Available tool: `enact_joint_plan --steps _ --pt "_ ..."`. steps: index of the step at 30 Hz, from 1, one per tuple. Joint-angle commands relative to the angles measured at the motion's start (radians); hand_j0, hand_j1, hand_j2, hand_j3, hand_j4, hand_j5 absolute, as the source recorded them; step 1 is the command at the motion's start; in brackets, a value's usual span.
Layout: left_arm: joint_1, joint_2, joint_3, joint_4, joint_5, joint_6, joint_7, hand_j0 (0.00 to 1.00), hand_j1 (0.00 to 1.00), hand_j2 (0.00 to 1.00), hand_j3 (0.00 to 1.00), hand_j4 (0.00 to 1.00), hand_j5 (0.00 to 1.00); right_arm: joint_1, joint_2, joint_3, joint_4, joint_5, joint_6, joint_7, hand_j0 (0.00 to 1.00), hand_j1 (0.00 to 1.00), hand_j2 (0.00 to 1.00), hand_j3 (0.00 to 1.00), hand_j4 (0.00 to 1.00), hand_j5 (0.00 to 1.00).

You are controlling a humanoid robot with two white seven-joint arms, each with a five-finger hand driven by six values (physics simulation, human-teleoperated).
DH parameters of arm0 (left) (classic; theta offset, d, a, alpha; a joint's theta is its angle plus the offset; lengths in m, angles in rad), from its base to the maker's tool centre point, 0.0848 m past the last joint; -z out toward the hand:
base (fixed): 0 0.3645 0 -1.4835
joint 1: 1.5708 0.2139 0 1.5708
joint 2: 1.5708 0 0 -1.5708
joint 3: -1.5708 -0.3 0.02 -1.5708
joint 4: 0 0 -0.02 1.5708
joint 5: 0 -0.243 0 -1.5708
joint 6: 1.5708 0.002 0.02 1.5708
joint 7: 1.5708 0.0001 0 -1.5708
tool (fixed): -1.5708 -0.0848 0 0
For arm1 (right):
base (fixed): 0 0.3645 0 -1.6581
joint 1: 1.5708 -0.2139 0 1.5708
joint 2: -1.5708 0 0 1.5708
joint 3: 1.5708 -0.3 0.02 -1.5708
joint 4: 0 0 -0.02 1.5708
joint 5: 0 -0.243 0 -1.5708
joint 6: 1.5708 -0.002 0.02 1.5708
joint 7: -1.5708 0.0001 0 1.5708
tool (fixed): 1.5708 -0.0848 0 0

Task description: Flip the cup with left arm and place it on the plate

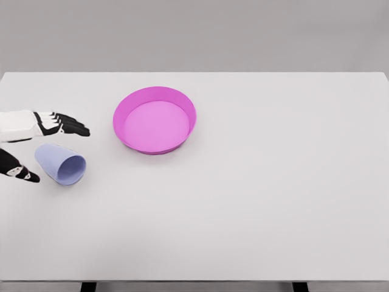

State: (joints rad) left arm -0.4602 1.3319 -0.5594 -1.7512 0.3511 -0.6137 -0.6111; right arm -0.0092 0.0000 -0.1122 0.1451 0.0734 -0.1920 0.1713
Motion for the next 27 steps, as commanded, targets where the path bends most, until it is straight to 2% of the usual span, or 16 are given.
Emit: enact_joint_plan --steps 1,4,6,8,9,11,13,15,21,24,27 --pt "-0.002 0.004 -0.013 0.005 -0.001 0.003 0.000 1.00 1.00 1.00 1.00 1.00 1.00 0.000 0.000 -0.001 -0.006 0.000 0.000 0.004 1.00 1.00 1.00 1.00 1.00 1.00" --pt "-0.006 -0.014 -0.013 0.091 -0.026 0.003 0.000 1.00 1.00 1.00 1.00 1.00 1.00 0.008 0.000 -0.001 0.007 -0.001 0.002 0.002 1.00 1.00 1.00 1.00 1.00 1.00" --pt "-0.006 -0.037 -0.014 0.108 -0.037 0.003 0.000 1.00 1.00 1.00 1.00 1.00 1.00 0.006 0.000 -0.001 0.005 -0.001 0.000 0.002 1.00 1.00 1.00 1.00 1.00 1.00" --pt "-0.005 -0.074 -0.016 0.143 -0.087 0.003 0.000 1.00 1.00 1.00 1.00 1.00 1.00 0.006 0.000 0.000 0.005 -0.001 0.000 0.002 1.00 1.00 1.00 1.00 1.00 1.00" --pt "-0.005 -0.118 -0.016 0.162 -0.092 0.003 0.000 1.00 1.00 1.00 1.00 1.00 1.00 0.006 0.000 0.000 0.005 -0.001 0.000 0.002 1.00 1.00 1.00 1.00 1.00 1.00" --pt "-0.005 -0.115 -0.045 0.162 -0.095 0.003 0.000 1.00 1.00 1.00 1.00 1.00 1.00 0.006 0.000 0.000 0.007 -0.001 0.000 0.002 1.00 1.00 1.00 1.00 1.00 1.00" --pt "-0.002 -0.111 -0.047 0.167 -0.098 0.003 0.000 1.00 1.00 1.00 1.00 1.00 1.00 0.006 0.000 -0.001 0.007 -0.001 0.002 0.002 1.00 1.00 1.00 1.00 1.00 1.00" --pt "-0.005 -0.114 -0.047 0.211 -0.123 0.003 0.000 1.00 1.00 1.00 1.00 1.00 1.00 0.006 0.000 0.000 0.005 -0.001 0.000 0.002 1.00 1.00 1.00 1.00 1.00 1.00" --pt "-0.006 -0.118 -0.045 0.217 -0.123 0.003 0.000 1.00 1.00 1.00 1.00 1.00 1.00 0.006 0.000 0.000 0.005 -0.001 0.000 0.002 1.00 1.00 1.00 1.00 1.00 1.00" --pt "-0.018 -0.129 -0.045 0.277 -0.127 0.003 0.000 1.00 1.00 1.00 1.00 1.00 1.00 0.006 0.000 0.000 0.007 -0.001 0.000 0.002 1.00 1.00 1.00 1.00 1.00 1.00" --pt "-0.023 -0.171 -0.043 0.328 -0.196 0.003 0.000 1.00 1.00 1.00 1.00 1.00 1.00 0.006 0.000 0.000 0.007 -0.001 0.000 0.002 1.00 1.00 1.00 1.00 1.00 1.00"
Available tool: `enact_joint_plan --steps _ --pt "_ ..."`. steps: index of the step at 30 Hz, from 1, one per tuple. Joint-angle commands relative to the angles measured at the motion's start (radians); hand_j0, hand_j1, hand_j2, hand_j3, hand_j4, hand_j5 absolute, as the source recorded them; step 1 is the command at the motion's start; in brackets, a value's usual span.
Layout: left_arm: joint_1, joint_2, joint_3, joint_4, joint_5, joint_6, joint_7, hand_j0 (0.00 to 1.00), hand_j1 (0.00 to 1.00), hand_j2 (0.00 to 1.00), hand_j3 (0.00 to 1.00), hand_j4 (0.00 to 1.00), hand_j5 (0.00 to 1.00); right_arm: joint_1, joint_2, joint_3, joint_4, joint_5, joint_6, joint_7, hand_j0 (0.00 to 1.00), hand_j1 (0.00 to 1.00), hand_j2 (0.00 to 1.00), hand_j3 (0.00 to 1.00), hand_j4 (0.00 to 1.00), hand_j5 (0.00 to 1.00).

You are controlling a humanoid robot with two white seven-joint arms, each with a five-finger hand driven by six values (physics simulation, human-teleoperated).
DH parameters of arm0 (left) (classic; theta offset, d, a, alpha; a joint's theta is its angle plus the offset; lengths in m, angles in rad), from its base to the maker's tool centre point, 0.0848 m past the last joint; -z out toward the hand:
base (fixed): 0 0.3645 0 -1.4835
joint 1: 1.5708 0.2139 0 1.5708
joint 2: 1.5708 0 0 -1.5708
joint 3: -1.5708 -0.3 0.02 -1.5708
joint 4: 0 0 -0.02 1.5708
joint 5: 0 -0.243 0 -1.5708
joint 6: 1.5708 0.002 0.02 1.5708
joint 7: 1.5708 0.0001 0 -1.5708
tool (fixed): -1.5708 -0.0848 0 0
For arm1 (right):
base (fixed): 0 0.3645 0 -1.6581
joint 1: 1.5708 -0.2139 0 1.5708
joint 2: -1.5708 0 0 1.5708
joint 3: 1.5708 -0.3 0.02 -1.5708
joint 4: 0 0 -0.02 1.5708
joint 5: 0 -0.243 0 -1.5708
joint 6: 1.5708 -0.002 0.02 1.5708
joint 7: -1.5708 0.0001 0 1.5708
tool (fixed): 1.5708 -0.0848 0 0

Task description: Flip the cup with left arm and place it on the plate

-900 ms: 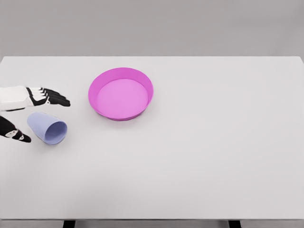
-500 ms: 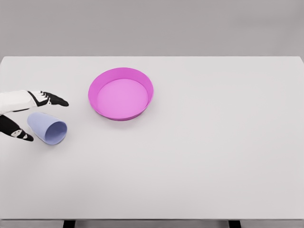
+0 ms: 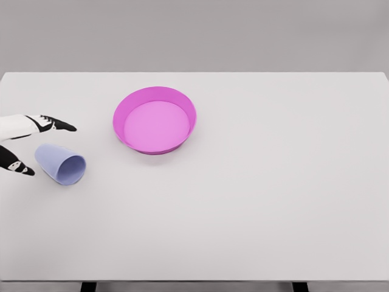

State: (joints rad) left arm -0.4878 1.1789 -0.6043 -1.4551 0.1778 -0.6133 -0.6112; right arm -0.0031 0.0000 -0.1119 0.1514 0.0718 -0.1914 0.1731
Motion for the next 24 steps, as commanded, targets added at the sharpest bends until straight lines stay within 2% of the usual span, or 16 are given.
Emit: enact_joint_plan --steps 1,3,12,24 --pt "-0.002 -0.031 0.000 0.033 -0.024 0.002 0.000 1.00 1.00 1.00 1.00 1.00 1.00 0.000 0.000 0.000 0.000 0.000 0.000 0.000 1.00 1.00 1.00 1.00 1.00 1.00" --pt "-0.011 -0.061 -0.003 0.035 -0.063 0.002 0.000 1.00 1.00 1.00 1.00 1.00 1.00 0.000 0.000 0.000 0.000 0.000 0.000 0.000 1.00 1.00 1.00 1.00 1.00 1.00" --pt "-0.006 -0.058 -0.066 0.032 -0.058 0.002 0.000 1.00 1.00 1.00 1.00 1.00 1.00 0.000 0.000 0.000 0.000 0.000 0.000 0.000 1.00 1.00 1.00 1.00 1.00 1.00" --pt "-0.012 -0.062 -0.066 0.059 -0.061 0.002 0.000 1.00 1.00 1.00 1.00 1.00 1.00 0.000 0.000 0.000 0.000 0.000 0.000 0.000 1.00 1.00 1.00 1.00 1.00 1.00"
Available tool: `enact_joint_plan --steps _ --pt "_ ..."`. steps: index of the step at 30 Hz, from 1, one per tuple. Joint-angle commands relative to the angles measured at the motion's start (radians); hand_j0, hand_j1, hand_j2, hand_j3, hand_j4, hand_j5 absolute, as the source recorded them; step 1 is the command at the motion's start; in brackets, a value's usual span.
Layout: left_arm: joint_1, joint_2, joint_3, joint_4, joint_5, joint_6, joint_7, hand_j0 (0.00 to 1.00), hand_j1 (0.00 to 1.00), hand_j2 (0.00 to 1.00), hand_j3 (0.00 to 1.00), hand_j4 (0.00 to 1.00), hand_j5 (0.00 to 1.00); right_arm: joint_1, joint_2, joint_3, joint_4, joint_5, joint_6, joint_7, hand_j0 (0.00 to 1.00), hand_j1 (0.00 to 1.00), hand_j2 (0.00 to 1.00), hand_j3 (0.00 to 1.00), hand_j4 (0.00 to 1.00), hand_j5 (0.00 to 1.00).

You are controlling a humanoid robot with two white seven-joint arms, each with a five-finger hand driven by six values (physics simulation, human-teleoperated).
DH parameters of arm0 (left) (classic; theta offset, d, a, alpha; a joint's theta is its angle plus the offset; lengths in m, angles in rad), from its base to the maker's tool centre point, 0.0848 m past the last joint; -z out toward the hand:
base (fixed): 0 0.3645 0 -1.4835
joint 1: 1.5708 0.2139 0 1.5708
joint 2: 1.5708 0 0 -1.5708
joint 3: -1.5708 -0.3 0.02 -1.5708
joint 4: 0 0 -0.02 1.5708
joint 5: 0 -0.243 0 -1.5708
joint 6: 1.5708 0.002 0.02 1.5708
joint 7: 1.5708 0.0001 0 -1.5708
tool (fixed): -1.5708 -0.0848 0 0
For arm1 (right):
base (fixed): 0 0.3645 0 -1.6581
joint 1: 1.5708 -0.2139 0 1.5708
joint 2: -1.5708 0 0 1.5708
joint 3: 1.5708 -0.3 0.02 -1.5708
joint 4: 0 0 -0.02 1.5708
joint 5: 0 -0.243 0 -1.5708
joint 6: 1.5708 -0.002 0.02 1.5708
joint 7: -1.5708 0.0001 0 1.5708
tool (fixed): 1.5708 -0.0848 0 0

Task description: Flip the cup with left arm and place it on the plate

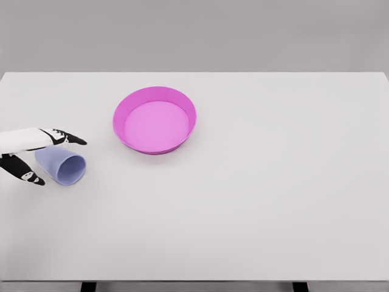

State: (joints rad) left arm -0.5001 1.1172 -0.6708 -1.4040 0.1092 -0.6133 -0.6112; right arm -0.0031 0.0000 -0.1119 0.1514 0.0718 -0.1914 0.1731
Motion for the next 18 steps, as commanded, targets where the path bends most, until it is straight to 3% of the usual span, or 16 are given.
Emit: enact_joint_plan --steps 1,18 --pt "0.000 -0.002 0.000 0.007 0.007 0.002 0.000 1.00 1.00 1.00 1.00 1.00 1.00 0.000 0.000 0.000 -0.001 0.000 0.000 0.000 1.00 1.00 1.00 1.00 1.00 1.00" --pt "-0.018 -0.043 -0.001 0.069 -0.006 0.002 0.000 1.00 1.00 1.00 1.00 1.00 1.00 0.000 0.000 0.000 0.000 0.000 0.000 0.000 1.00 1.00 1.00 1.00 1.00 1.00"
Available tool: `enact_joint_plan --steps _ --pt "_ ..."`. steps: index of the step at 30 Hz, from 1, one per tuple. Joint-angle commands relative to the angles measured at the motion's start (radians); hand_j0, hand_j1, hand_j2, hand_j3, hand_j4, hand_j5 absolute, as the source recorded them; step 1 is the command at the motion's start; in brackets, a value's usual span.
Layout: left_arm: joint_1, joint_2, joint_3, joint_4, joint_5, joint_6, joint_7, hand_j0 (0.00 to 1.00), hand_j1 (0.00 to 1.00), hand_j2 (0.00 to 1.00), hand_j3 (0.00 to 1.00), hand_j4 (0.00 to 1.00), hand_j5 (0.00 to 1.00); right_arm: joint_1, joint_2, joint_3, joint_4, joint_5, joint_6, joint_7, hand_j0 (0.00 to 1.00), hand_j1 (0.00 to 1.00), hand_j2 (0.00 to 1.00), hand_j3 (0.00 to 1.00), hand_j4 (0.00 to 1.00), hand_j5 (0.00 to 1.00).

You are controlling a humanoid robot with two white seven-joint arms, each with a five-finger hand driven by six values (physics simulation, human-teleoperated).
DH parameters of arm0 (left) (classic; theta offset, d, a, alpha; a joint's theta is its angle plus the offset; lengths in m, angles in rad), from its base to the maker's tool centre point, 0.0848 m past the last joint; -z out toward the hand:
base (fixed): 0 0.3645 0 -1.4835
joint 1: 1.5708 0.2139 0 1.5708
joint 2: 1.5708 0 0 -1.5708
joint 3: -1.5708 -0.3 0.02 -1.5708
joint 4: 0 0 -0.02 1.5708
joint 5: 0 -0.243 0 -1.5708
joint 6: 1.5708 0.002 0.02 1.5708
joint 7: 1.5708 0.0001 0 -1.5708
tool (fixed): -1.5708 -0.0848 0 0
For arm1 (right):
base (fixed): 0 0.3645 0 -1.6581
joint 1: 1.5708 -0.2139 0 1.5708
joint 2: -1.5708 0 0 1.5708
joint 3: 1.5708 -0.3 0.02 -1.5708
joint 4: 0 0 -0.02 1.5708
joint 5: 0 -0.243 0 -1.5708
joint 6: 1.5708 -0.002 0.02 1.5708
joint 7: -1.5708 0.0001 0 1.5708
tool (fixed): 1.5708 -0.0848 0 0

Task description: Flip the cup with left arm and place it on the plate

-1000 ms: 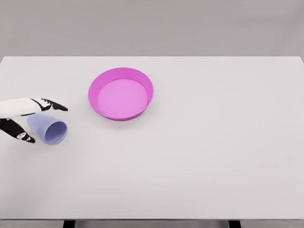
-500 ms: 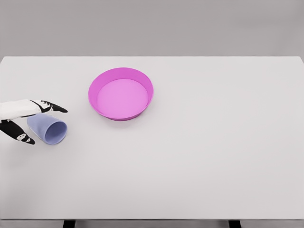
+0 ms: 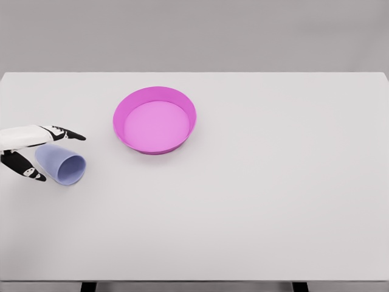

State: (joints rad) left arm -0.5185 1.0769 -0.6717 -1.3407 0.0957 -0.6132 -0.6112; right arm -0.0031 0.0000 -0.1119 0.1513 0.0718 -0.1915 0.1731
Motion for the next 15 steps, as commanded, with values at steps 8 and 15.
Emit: enact_joint_plan --steps 8,15 --pt "-0.002 -0.006 -0.014 0.005 -0.008 0.002 0.000 1.00 1.00 1.00 1.00 1.00 1.00 0.000 0.000 0.000 -0.001 0.000 0.000 0.000 1.00 1.00 1.00 1.00 1.00 1.00" --pt "0.000 -0.018 -0.028 0.008 -0.045 0.002 0.000 1.00 1.00 1.00 1.00 1.00 1.00 0.000 0.000 0.000 0.001 0.000 0.000 0.000 1.00 1.00 1.00 1.00 1.00 1.00"
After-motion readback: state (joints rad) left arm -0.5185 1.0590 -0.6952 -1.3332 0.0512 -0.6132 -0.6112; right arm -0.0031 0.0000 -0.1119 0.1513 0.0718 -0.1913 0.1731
